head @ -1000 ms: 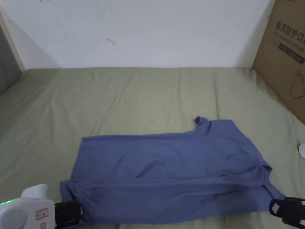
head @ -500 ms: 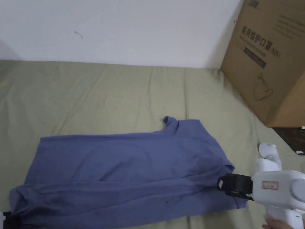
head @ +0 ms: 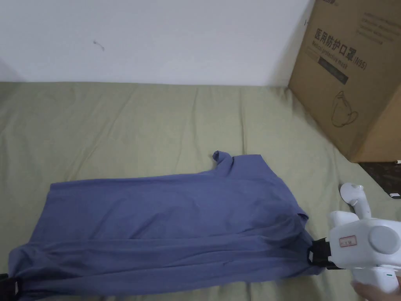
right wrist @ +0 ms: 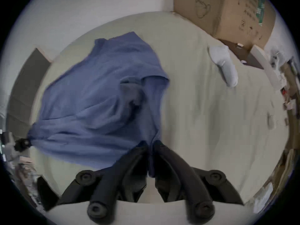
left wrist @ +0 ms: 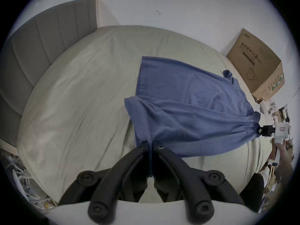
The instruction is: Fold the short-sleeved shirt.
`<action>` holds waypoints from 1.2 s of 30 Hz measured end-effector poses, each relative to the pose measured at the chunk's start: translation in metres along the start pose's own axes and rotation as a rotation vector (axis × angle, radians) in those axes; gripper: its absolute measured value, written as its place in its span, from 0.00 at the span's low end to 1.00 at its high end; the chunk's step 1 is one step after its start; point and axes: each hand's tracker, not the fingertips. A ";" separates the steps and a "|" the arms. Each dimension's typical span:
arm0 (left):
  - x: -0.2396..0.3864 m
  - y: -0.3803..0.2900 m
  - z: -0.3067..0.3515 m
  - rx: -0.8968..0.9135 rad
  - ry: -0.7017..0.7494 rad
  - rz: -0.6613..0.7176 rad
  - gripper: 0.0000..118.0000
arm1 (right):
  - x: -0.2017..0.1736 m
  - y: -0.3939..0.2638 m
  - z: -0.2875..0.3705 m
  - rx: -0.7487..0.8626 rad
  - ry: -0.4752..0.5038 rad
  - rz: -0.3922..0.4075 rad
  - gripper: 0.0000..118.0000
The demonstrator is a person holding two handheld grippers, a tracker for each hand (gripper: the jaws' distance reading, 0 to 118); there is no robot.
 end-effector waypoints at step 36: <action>0.032 -0.039 0.083 0.091 -0.057 -0.152 0.00 | -0.079 -0.099 0.118 0.271 0.071 0.065 0.05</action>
